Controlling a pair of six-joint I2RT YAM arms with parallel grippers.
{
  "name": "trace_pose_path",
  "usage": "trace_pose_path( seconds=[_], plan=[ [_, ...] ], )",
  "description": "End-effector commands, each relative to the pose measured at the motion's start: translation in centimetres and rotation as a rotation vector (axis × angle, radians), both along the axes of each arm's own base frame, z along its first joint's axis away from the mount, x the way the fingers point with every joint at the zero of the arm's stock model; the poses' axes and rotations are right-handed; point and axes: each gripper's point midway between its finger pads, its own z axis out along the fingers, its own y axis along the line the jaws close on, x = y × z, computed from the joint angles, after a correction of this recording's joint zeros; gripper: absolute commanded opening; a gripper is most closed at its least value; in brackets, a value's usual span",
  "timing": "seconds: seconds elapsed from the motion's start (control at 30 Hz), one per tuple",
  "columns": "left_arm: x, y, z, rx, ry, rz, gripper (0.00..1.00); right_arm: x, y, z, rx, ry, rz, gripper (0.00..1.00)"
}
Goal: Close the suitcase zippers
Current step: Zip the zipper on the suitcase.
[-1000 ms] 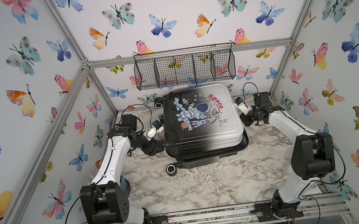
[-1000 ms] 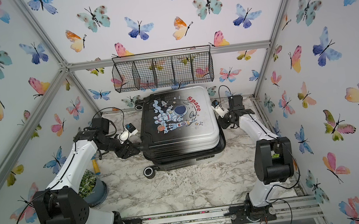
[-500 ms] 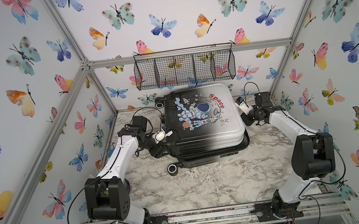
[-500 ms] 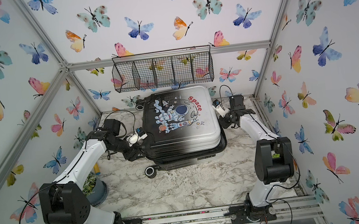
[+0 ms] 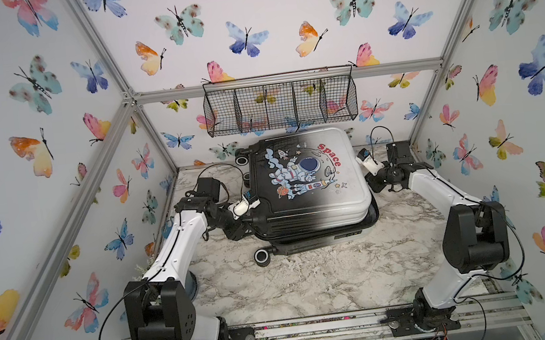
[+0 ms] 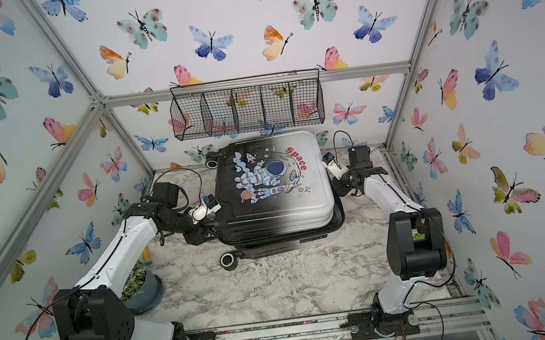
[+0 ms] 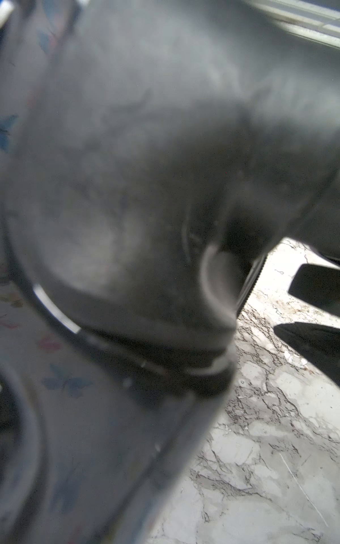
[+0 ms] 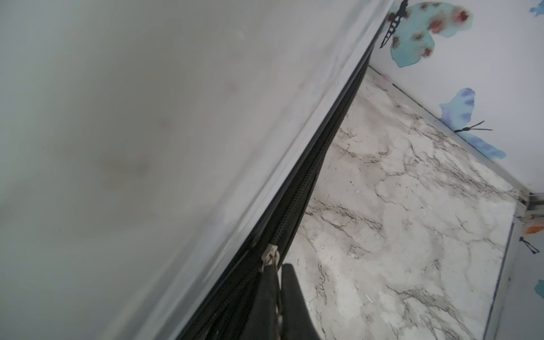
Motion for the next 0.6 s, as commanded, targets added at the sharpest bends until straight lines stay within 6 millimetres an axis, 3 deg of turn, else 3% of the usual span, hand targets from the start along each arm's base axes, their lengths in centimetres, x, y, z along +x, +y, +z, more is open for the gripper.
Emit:
trace_pose_path(
  seconds=[0.0, 0.27, 0.5, 0.57],
  plan=[
    [1.0, 0.0, 4.3, -0.091, -0.035, 0.064, 0.28, -1.2, -1.3, 0.6, 0.002, -0.012, -0.03, 0.03],
    [5.6, -0.1, 8.9, -0.165, -0.113, 0.216, 0.17, -6.2, -1.1, 1.8, 0.03, -0.054, -0.044, 0.03],
    [7.1, 0.2, 9.4, -0.204, -0.099, 0.339, 0.08, -10.1, 0.5, 2.5, 0.104, 0.023, -0.003, 0.03],
    [8.0, 1.5, 9.2, -0.164, -0.136, 0.415, 0.01, -11.3, 0.7, 2.5, 0.108, 0.039, -0.005, 0.04]
  ],
)
